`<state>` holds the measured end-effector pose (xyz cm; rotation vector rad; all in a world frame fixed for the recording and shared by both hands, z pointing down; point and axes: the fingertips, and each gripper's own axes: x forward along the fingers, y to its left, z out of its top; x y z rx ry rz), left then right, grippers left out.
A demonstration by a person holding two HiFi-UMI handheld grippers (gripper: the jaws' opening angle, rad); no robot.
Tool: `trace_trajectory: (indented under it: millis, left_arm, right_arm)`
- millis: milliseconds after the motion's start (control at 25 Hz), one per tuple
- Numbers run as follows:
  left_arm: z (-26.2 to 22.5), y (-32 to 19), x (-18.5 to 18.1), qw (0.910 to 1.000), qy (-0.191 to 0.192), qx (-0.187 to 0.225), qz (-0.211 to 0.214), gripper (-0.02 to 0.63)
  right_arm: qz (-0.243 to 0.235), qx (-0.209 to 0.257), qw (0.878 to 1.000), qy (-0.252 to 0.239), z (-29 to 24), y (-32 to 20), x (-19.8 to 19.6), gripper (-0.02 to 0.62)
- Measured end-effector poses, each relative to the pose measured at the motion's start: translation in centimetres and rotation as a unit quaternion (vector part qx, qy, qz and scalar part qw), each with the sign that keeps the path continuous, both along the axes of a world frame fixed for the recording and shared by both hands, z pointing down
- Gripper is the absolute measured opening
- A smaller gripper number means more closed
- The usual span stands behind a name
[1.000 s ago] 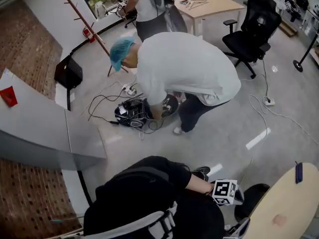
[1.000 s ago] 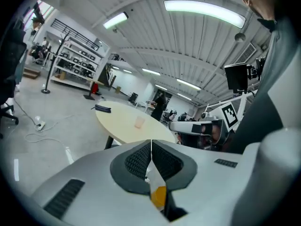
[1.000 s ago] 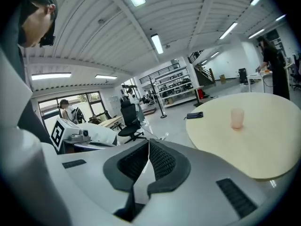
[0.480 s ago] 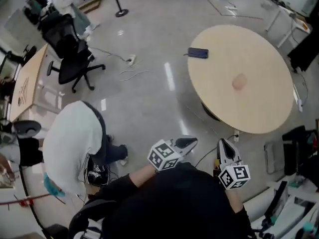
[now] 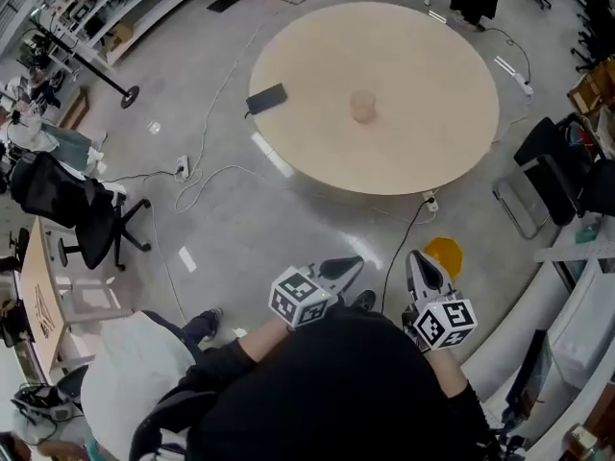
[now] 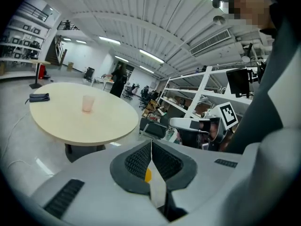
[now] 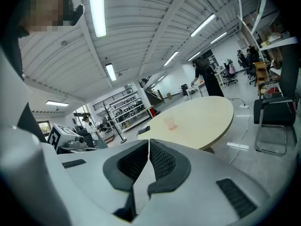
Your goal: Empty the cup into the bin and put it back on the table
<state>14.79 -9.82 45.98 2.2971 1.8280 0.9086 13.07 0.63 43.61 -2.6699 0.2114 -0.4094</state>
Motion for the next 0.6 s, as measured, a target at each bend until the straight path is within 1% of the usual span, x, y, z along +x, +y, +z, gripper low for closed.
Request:
trace_trajectory:
  millis: [120, 200, 280, 360, 440, 480, 520, 600]
  left_arm:
    - [0.2, 0.7, -0.3, 0.9999, -0.003, 0.001, 0.011, 0.023]
    - [0.6, 0.1, 0.0, 0.9999, -0.004, -0.001, 0.011, 0.023]
    - [0.6, -1.5, 1.2, 0.9998, -0.010, -0.008, 0.015, 0.023]
    - [0.3, -3.3, 4.0, 0.9997, -0.014, -0.018, 0.010, 0.023]
    - [0.3, -4.5, 7.0, 0.9993, -0.010, -0.025, -0.025, 0.023]
    - [0.6, -4.7, 7.8, 0.9986, -0.010, -0.029, -0.042, 0.023]
    - [1.0, -4.6, 7.9, 0.9980, -0.012, -0.032, -0.052, 0.023]
    - [1.5, -3.9, 7.4, 0.9981, -0.017, -0.036, -0.048, 0.024]
  right_arm:
    - [0.014, 0.003, 1.000, -0.004, 0.4, 0.8, -0.5, 0.017]
    - [0.017, -0.001, 1.000, -0.005, 0.8, 0.5, -0.3, 0.017]
    - [0.026, -0.011, 1.000, -0.010, 1.1, -0.7, 0.8, 0.017]
    - [0.029, -0.027, 0.999, -0.017, 1.0, -2.2, 3.2, 0.015]
    - [-0.002, -0.047, 0.999, -0.013, 0.6, -3.3, 6.5, 0.017]
    - [-0.020, -0.058, 0.998, -0.008, 0.4, -3.6, 7.5, 0.017]
    - [-0.032, -0.068, 0.997, -0.005, 0.2, -3.7, 8.0, 0.017]
    - [-0.036, -0.082, 0.996, -0.003, 0.0, -3.3, 7.8, 0.017]
